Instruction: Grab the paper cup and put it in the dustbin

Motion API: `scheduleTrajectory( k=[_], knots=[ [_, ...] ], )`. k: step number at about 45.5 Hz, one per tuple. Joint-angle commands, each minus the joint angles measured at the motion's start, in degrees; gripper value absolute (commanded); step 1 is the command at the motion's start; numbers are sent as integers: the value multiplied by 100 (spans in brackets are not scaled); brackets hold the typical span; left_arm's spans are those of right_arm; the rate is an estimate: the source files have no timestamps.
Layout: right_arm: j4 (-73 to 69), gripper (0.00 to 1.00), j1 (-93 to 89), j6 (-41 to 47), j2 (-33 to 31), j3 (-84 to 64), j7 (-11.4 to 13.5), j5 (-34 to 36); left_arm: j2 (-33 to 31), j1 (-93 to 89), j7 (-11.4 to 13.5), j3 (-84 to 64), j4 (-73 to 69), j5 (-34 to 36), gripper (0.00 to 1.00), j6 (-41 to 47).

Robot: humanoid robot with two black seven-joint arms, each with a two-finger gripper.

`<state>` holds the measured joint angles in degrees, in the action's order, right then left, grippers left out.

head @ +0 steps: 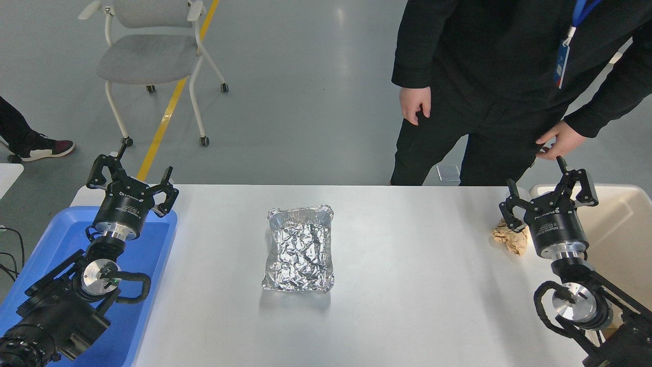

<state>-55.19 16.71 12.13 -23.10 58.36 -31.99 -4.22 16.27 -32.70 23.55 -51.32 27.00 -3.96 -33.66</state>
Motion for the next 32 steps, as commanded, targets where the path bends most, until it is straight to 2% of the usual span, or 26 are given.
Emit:
scheduleTrajectory(
  k=[1,10,32],
  knots=[
    [0,100,-1,0,-1,0,0,0,-9,0,9,0,-2,0,99,0],
    [0,100,-1,0,8,0,0,0,-1,0,184,8,-2,0,99,18],
    [0,100,16,0,-1,-18,0,0,-1,0,193,8,-2,0,99,18]
  ],
)
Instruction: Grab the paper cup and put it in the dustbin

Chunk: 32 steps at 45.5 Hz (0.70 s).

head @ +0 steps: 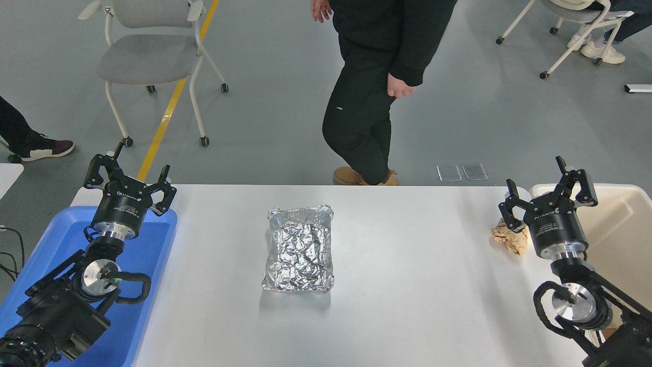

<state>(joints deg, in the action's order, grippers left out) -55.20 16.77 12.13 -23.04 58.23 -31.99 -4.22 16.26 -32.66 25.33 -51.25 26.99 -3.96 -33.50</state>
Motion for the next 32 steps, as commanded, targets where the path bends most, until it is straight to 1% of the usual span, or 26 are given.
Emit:
scheduleTrajectory(
  k=[1,32],
  knots=[
    [0,100,10,0,-8,-13,0,0,0,-4,16,1,-1,0,99,2],
    [79,100,247,-26,-16,-241,9,-9,0,-4,16,1,-1,0,99,2]
  ],
)
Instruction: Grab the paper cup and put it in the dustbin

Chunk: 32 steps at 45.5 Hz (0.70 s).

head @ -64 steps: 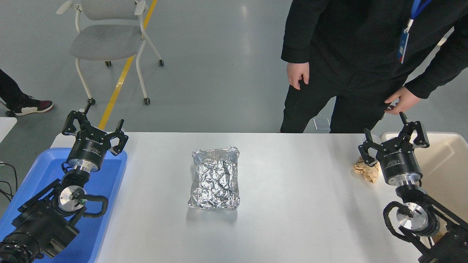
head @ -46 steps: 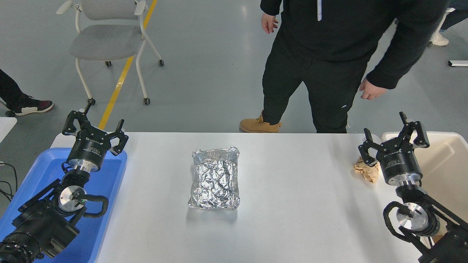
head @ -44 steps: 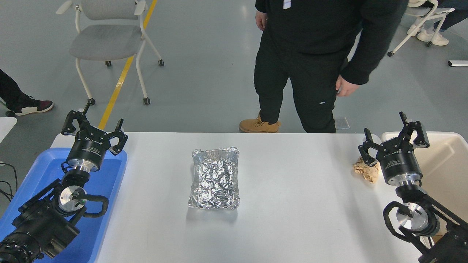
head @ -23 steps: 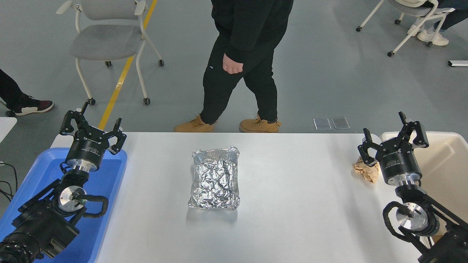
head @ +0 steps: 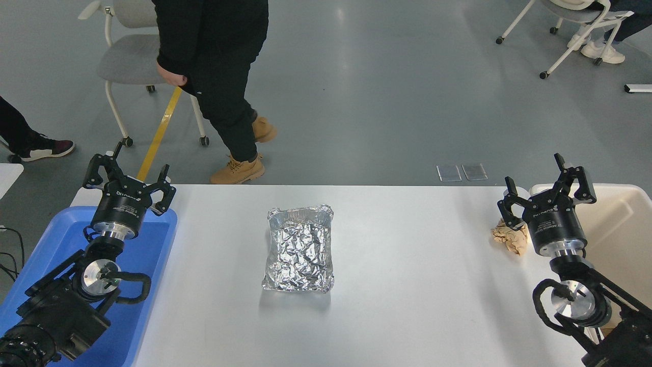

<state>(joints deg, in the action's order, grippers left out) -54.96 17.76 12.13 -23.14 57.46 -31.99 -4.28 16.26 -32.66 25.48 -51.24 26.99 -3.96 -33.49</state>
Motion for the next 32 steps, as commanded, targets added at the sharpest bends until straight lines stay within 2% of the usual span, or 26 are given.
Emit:
scheduleTrajectory(
  k=[1,5,17,22,32],
  knots=[
    [65,100,201,-35,-7,-217,9,-3,0,-4,1,0,-1,0,99,0],
    [109,100,394,-61,-50,-445,26,-3,0,-4,1,0,-1,0,99,0],
    [337,100,1378,-316,-832,-1736,88,138,0,-4,1,0,-1,0,99,0],
    [416,100,2151,-378,-1316,-3071,114,542,0,-4,1,0,-1,0,99,0],
    [583,100,3926,-448,-1843,-5664,114,595,0,-4,1,0,-1,0,99,0]
  ],
)
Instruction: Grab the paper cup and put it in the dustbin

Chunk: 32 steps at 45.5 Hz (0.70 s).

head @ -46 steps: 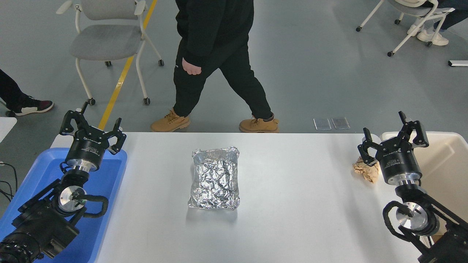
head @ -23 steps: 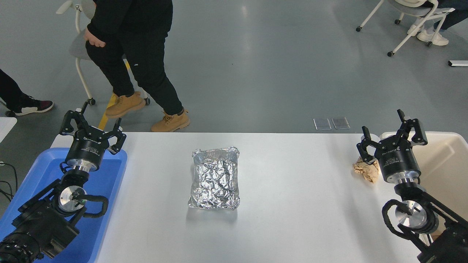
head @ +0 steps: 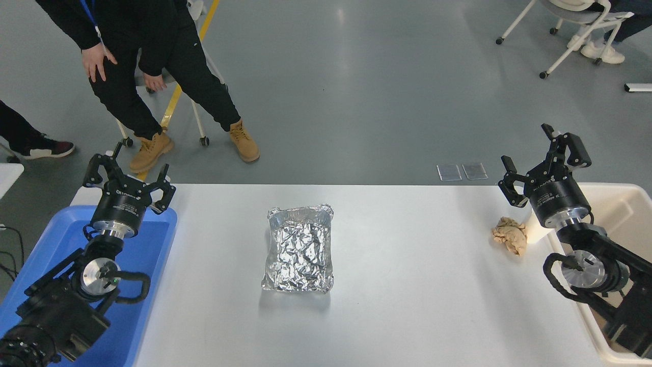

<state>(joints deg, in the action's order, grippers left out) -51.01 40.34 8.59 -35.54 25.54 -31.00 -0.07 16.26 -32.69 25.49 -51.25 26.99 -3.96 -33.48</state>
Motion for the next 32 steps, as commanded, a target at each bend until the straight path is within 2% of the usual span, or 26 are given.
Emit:
scheduleTrajectory(
  k=[1,7,11,13,20,25,32],
  knots=[
    [196,100,1862,-94,-647,-2745,23,174,0,-1,-1,1,-1,0,99,-1],
    [214,100,3005,-85,-762,-4327,58,174,0,-1,-1,1,-1,0,99,-1],
    [363,100,3629,-42,-718,-5320,277,183,0,-1,-1,1,8,0,99,-1],
    [425,100,3884,20,-683,-5769,532,227,0,-1,-1,1,8,0,99,-1],
    [443,100,4667,125,-595,-7070,1657,578,0,-1,-1,1,-1,0,99,-1],
    [399,100,5106,433,-577,-7782,2132,772,0,-1,-1,1,-1,0,99,-1],
    [355,100,5625,802,-507,-8810,2159,693,0,-1,-1,1,8,0,99,-1]
  ],
)
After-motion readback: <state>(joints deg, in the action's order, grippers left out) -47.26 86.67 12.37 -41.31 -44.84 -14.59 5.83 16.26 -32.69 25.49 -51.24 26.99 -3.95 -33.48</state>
